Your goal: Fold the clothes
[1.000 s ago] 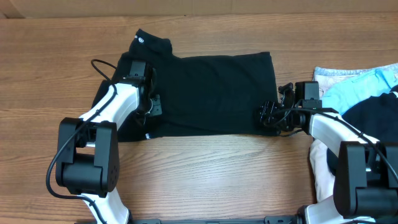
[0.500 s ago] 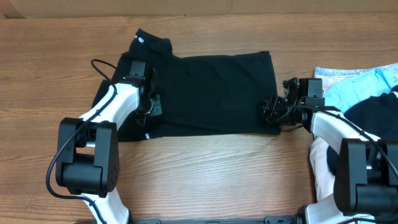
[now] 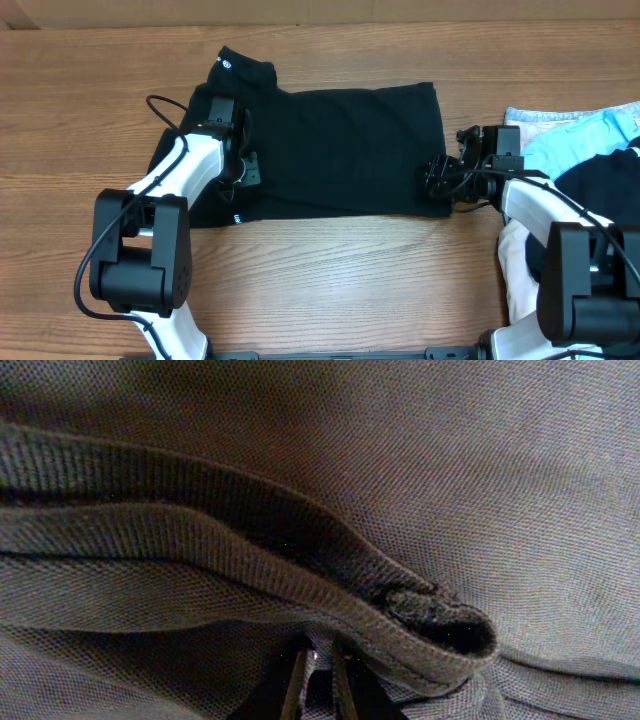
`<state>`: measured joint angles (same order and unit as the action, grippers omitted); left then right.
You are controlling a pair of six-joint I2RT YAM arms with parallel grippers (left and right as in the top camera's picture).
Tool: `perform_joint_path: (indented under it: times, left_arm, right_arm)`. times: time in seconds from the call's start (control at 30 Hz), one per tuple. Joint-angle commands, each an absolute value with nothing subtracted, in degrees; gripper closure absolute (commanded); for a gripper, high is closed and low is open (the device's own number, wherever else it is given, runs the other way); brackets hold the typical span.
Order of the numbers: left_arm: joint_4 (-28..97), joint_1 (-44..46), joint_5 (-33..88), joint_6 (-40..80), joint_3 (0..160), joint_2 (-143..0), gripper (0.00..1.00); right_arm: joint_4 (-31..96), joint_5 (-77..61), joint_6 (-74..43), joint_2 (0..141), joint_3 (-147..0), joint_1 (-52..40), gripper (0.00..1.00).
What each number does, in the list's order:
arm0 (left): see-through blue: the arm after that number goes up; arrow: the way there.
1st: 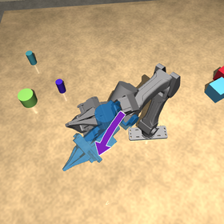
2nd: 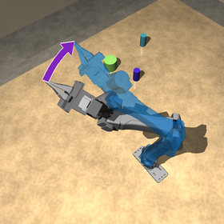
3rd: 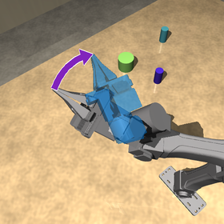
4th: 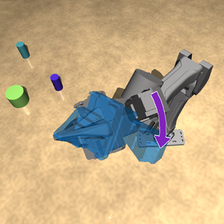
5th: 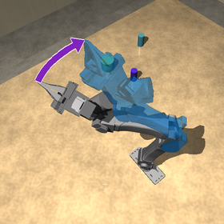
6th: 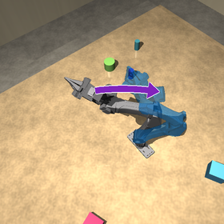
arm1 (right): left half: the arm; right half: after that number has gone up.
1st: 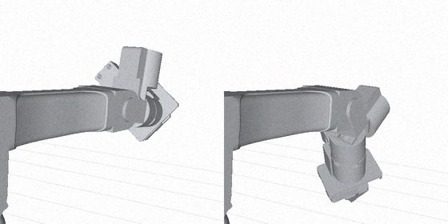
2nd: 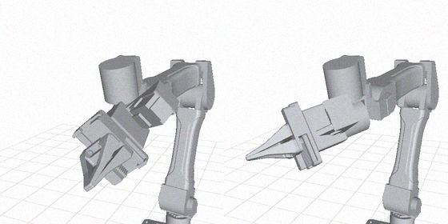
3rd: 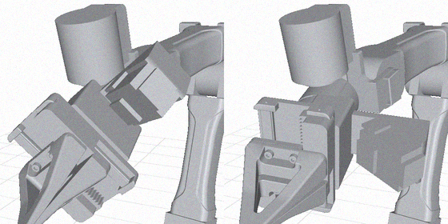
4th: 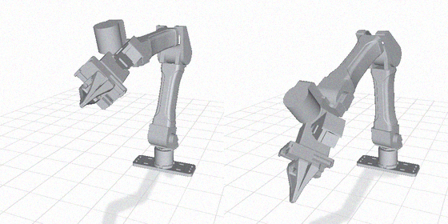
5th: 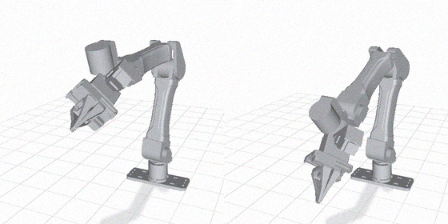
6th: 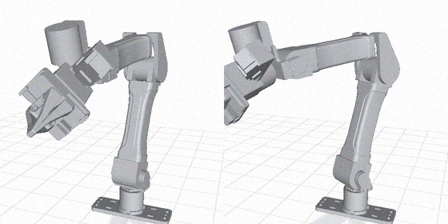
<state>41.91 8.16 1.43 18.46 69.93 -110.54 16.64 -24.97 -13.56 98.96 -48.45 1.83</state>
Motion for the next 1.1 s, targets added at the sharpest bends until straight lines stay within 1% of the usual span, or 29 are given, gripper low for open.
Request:
perform_joint_path:
  times: [0.0,0.17,0.23,0.27,0.3,0.37,0.4,0.63,0.87,1.07]
  left_arm:
    - [41.7,8.0,0.2,18.4,71.1,-110.9,0.86]
    - [42.0,8.0,0.2,18.4,71.1,-110.9,0.86]
    - [42.0,8.0,0.2,18.4,71.1,-110.9,0.86]
    - [42.0,8.0,0.2,18.4,71.1,-110.9,0.86]
    - [42.0,8.0,0.3,18.4,71.1,-110.9,0.86]
    - [42.0,8.0,0.3,18.4,71.1,-110.9,0.86]
    - [42.0,8.0,0.2,18.4,71.1,-110.9,0.86]
    - [42.0,8.0,0.2,18.4,71.1,-110.9,0.85]
    - [42.0,8.0,0.2,18.4,71.1,-110.9,0.85]
    - [42.0,8.0,0.2,18.4,71.1,-110.9,0.85]
  right_arm:
    - [16.6,-22.5,-12.0,99.8,-49.9,0.4,0.41]
    - [15.3,-20.2,-13.5,99.8,-49.9,0.4,0.48]
    - [15.3,-20.5,-13.5,99.8,-49.9,0.4,0.54]
    - [15.4,-20.7,-13.5,99.8,-49.9,0.4,0.61]
    - [15.6,-20.6,-13.5,99.8,-49.9,0.4,0.72]
    - [15.7,-20.6,-13.5,99.8,-49.9,0.4,0.90]
    - [15.7,-20.7,-13.5,99.8,-50.0,0.5,0.96]
    - [17.6,-27.5,-13.7,98.5,-53.7,3.6,0.96]
    - [19.2,-28.1,-13.7,97.0,-57.2,4.6,0.96]
    - [19.5,-28.1,-13.7,97.1,-57.3,4.6,0.96]
